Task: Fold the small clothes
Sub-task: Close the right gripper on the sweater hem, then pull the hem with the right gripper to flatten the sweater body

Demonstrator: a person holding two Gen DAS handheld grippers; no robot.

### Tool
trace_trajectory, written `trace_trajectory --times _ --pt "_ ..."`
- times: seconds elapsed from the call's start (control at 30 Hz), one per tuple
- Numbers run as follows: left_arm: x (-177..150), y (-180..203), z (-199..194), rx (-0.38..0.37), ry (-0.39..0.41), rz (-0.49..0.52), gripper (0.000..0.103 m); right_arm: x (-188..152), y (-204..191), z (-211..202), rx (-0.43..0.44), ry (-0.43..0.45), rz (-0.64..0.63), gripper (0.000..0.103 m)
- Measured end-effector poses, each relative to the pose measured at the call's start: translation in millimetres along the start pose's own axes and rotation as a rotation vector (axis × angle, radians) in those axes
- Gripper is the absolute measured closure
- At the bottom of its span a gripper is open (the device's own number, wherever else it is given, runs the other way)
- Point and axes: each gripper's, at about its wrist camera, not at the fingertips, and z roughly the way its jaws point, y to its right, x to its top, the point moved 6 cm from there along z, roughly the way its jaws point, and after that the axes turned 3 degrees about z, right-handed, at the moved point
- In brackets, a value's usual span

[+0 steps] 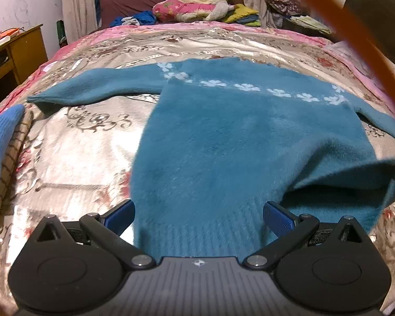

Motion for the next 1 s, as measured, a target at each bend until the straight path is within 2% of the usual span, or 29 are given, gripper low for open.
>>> trace_trajectory --times 0.1,0.23,0.4,0.47,0.53,0.6,0.67,0.7,0.73,0.77,0.8,1.0 --pt "-8.9 -9.6 -9.5 0.013 0.002 -0.010 0.000 -16.1 3.5 -26.7 -0.023 0.012 -0.015 0.095" --pt "-23.7 -21.7 -15.9 0.036 -0.018 -0.021 0.000 -37.8 22.7 -55.5 -0.057 0.015 0.027 0.102" --pt "-37.5 -30.6 -18.9 0.062 -0.037 -0.028 0.000 -58.1 56.5 -68.5 -0.141 0.006 0.092 0.102" --pt "-39.6 -32.7 -18.7 0.076 -0.040 -0.028 0.000 -64.1 58.8 -67.6 -0.145 -0.005 0.098 0.101" --pt "-40.2 -32.9 -19.5 0.094 -0.033 -0.017 0.000 -67.8 50.5 -64.6 -0.121 -0.004 0.093 0.090" --pt "-40.3 -33.9 -21.3 0.115 -0.019 0.000 0.000 -71.3 38.3 -57.9 -0.094 -0.007 0.074 0.090" --pt "-40.8 -38.6 -23.8 0.138 0.000 0.009 0.000 -75.7 30.0 -49.3 -0.063 -0.021 0.083 0.081" --pt "-41.8 -41.0 -23.7 0.144 0.002 0.009 0.000 -77.6 28.5 -44.9 -0.053 -0.026 0.103 0.066" --pt "-43.1 -44.8 -22.8 0.149 0.000 0.004 0.000 -79.3 28.6 -39.8 -0.045 -0.032 0.134 0.046" --pt "-44.6 -48.6 -21.1 0.150 -0.005 -0.002 0.000 -81.0 30.1 -34.4 -0.036 -0.036 0.168 0.040" --pt "-46.4 -52.6 -19.5 0.152 -0.012 -0.010 0.000 -81.6 31.6 -29.6 -0.032 -0.037 0.197 0.036" --pt "-49.0 -66.1 -6.4 0.123 -0.030 -0.091 0.000 -90.6 42.8 -0.7 -0.016 -0.095 0.344 0.036"
